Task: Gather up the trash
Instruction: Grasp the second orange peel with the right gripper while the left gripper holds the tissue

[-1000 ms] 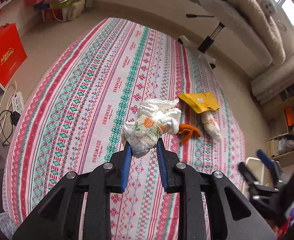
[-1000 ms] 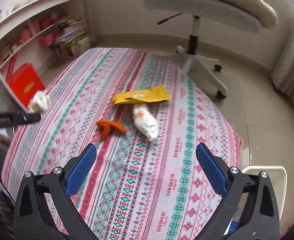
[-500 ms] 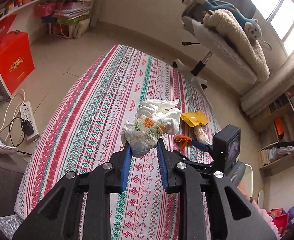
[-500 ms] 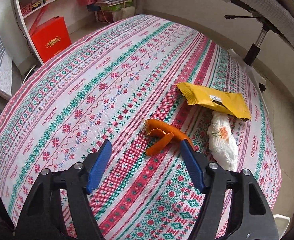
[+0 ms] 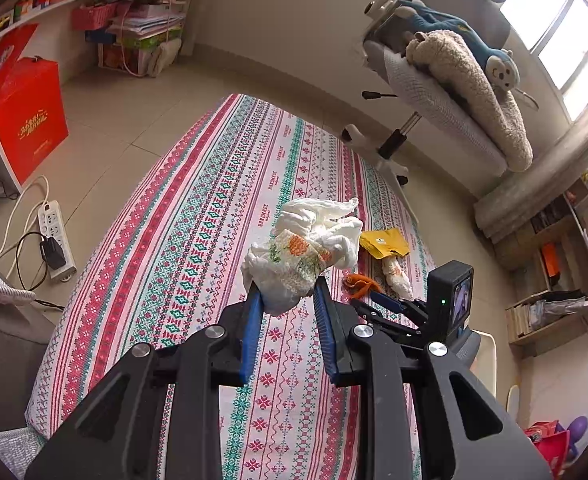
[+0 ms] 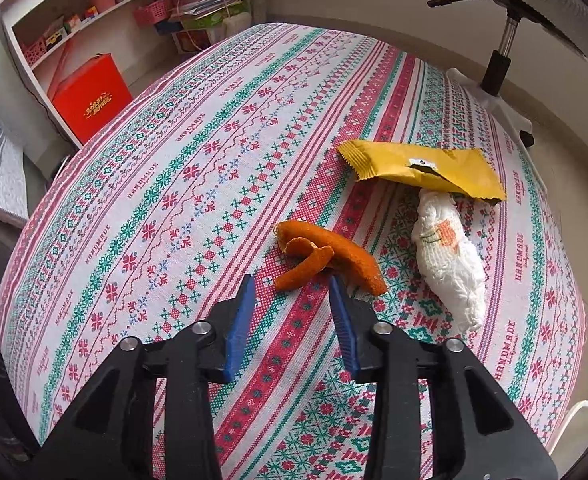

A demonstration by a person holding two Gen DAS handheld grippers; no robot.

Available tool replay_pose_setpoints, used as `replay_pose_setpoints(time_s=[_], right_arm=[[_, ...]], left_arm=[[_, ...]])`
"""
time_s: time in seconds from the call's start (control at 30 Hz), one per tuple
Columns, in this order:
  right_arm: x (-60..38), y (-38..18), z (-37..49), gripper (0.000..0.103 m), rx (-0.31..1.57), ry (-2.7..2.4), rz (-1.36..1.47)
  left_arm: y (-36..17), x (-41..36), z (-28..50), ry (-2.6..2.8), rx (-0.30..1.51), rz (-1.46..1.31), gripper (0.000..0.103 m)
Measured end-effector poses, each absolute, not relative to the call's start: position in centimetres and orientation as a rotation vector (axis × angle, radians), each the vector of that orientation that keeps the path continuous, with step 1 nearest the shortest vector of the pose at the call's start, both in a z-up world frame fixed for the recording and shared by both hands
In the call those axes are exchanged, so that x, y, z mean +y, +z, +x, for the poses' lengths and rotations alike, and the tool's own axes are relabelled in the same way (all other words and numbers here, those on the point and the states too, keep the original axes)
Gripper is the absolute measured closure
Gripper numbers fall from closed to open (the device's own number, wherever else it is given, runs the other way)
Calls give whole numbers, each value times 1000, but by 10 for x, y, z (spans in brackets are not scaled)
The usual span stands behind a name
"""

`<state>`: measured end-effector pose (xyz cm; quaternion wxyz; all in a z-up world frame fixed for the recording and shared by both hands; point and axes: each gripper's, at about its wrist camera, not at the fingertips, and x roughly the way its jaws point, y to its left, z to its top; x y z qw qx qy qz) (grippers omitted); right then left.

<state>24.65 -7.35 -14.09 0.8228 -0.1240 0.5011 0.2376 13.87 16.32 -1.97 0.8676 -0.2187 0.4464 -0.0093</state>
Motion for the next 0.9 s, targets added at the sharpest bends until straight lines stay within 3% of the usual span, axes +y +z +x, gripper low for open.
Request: replay_pose_setpoints(time_s=[0.13, 0.2, 0.37, 0.43, 0.47, 0.5, 0.53, 0.7, 0.9], right_arm=[[-69, -124, 239, 62, 1000, 540, -345], [-65, -121, 243, 50, 977, 545, -382], [-52, -143, 265, 50, 1021, 515, -523], [-53, -152, 271, 54, 1048, 510, -531], [-55, -151, 273, 60, 1049, 507, -501], [-58, -150, 276, 81, 1057, 486, -473], [-63, -150, 278, 86, 1069, 466, -435], [-75, -141, 266, 88, 1071, 453, -273], [-87, -93, 239, 88, 991, 484, -49]], left_arm=[[-21, 168, 140, -16, 938, -477, 77], [-21, 168, 140, -20, 937, -479, 77], [-23, 163, 142, -31, 948, -467, 76], [-23, 163, 142, -29, 950, -461, 76], [-24, 163, 142, -28, 950, -460, 76], [-24, 163, 143, -27, 951, -462, 76], [-24, 164, 143, -26, 950, -464, 76], [-22, 163, 143, -28, 939, -468, 76], [-16, 158, 136, -35, 911, -446, 76]])
